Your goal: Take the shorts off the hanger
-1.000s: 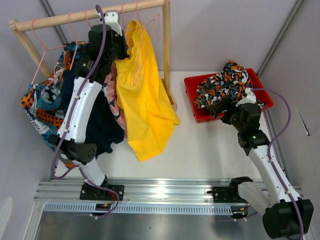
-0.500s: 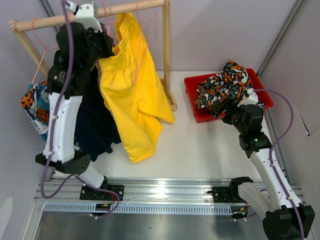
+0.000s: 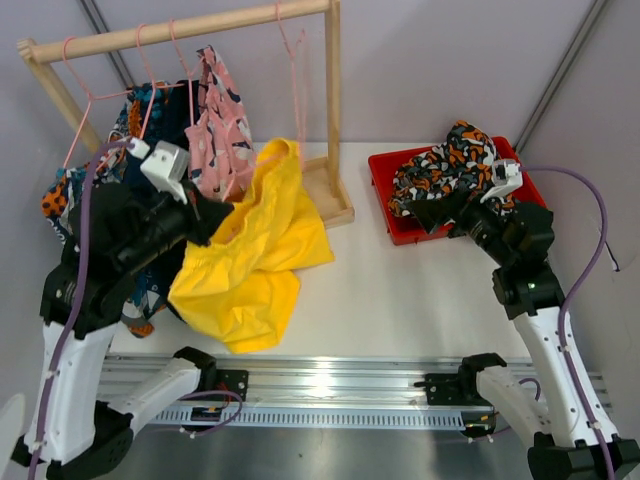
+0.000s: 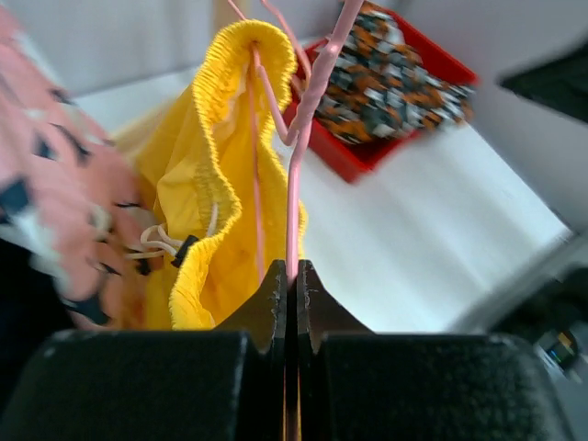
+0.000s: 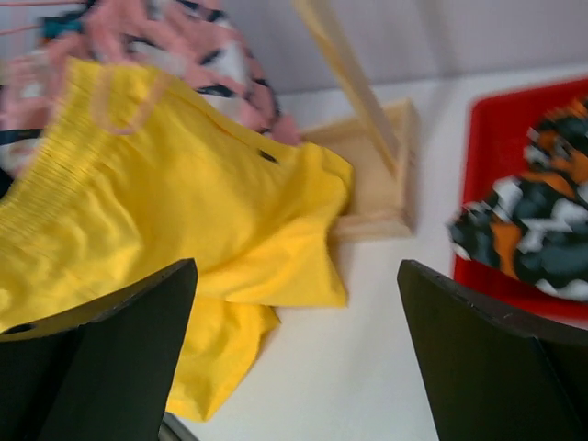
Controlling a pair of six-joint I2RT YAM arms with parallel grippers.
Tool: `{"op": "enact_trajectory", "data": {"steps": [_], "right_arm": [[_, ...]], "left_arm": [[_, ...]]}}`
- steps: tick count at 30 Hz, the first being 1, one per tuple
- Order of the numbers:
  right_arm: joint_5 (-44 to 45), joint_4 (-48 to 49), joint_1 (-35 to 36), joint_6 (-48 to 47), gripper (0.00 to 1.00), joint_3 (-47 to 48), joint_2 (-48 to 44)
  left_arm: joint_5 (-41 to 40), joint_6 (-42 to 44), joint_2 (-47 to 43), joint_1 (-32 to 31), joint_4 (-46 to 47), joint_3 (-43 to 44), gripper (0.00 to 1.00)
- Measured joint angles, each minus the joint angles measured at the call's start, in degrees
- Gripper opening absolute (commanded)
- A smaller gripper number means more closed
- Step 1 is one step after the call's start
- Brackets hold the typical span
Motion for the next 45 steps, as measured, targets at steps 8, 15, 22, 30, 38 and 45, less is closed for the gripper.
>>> {"op": "enact_trajectory", "data": {"steps": [8,15,22,30,38,45], "right_arm": [[-11.21,1.29,9.66,0.20,1.00,12.15,2.36],[-10.10,-1.20,20.33,-2.19,0.99,18.12,4.74],[-7.85,0.39,22.16,-1.70,1.00,14.43,4.46],[-4.24,8.59,23.39,-1.55,0.14,10.49,8.79],[2.49,11.52,23.10,-4.92,0.00,11.23,12.13],[-1.68,13.49,7.82,-2.01,0.00,15.02,12.44]], "left_arm": [[16.74,-1.49,-7.34,-5.25,-3.89,1.46,0.00],[21.40,-4.42,-6.73,-5.55,0.02,6.84,0.00],[22.99,-6.99,-3.17,-5.55,2.78,8.94,0.00],[24.65,-8.79,-2.71,-5.55,3.32,8.94,0.00],[24.76,-8.76,-2.97,-5.55,2.89,8.92,0.00],[23.82,-8.20,-3.17,-6.25,2.89,7.23,0.00]]}}
